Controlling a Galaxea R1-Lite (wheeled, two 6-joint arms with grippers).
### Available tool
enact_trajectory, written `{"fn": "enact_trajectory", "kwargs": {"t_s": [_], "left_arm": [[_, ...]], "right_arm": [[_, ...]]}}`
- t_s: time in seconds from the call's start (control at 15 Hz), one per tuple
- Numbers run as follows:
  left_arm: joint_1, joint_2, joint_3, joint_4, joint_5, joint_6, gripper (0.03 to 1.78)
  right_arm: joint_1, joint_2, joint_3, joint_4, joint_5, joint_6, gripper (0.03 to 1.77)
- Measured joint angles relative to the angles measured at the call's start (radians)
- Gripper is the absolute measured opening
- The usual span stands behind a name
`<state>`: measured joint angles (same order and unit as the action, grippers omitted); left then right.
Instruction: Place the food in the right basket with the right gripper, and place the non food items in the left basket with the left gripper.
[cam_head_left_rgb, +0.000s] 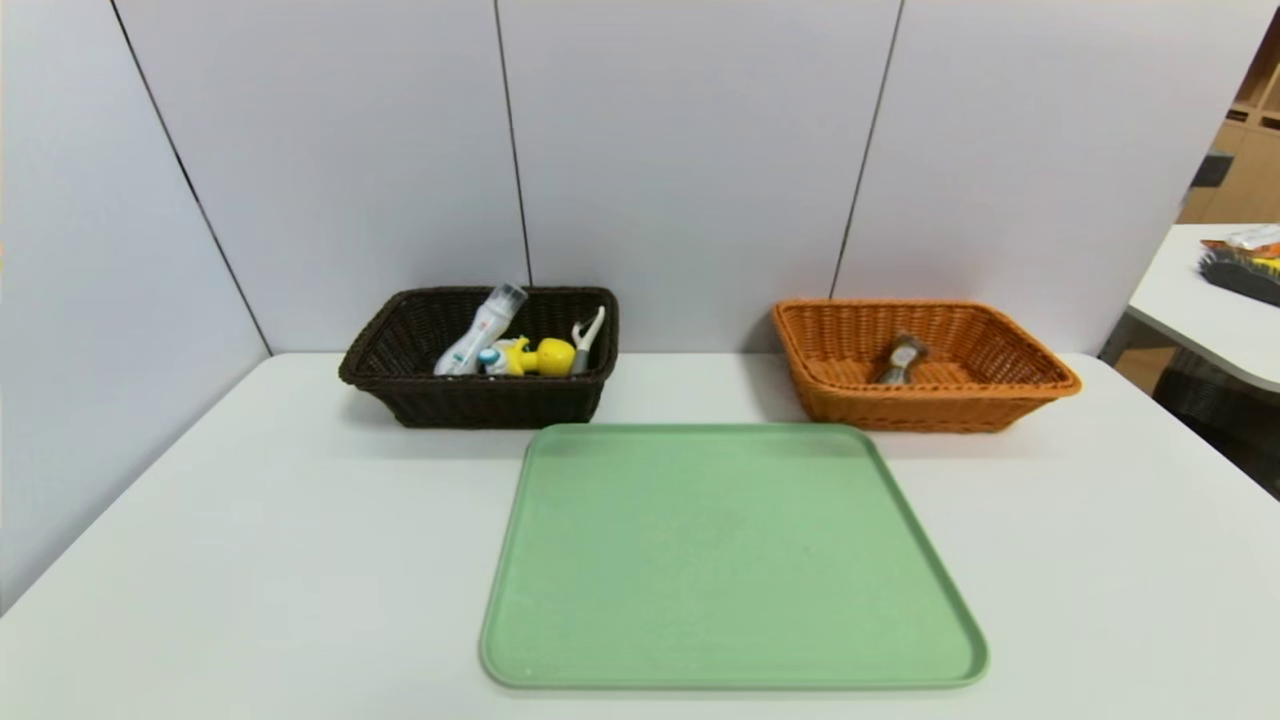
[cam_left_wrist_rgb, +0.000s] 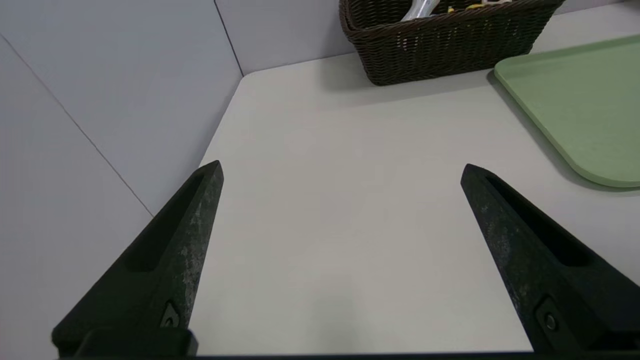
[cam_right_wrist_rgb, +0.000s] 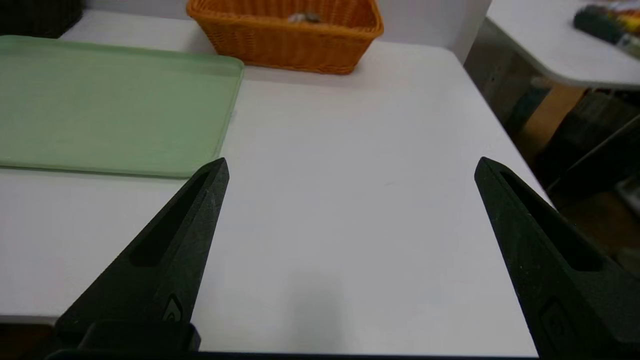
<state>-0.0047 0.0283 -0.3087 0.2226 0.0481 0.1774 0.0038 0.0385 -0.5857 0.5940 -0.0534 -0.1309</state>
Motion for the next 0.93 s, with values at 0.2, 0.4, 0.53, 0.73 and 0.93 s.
{"fn": "enact_trajectory", "kwargs": {"t_s": [0.2, 0.4, 0.53, 0.73, 0.93], "left_arm": [[-0.001, -0.022, 0.161, -0.17, -0.019, 0.003, 1.69], [-0.001, -0.027, 0.288, -0.41, -0.033, -0.001, 1.69], [-0.001, -0.028, 0.303, -0.378, -0.052, -0.029, 1.69], [-0.001, -0.028, 0.308, -0.285, -0.086, -0.071, 1.69], [-0.001, -0.029, 0.308, -0.29, -0.081, -0.1, 1.69]], "right_arm": [[-0.001, -0.032, 0.142, -0.216, 0.003, -0.02, 1.69], [-0.001, -0.04, 0.393, -0.545, 0.005, -0.064, 1.69], [-0.001, -0.04, 0.523, -0.757, 0.007, -0.084, 1.69], [-0.001, -0.04, 0.577, -0.783, 0.038, -0.055, 1.69], [-0.001, -0.04, 0.584, -0.601, 0.085, 0.031, 1.69]]}}
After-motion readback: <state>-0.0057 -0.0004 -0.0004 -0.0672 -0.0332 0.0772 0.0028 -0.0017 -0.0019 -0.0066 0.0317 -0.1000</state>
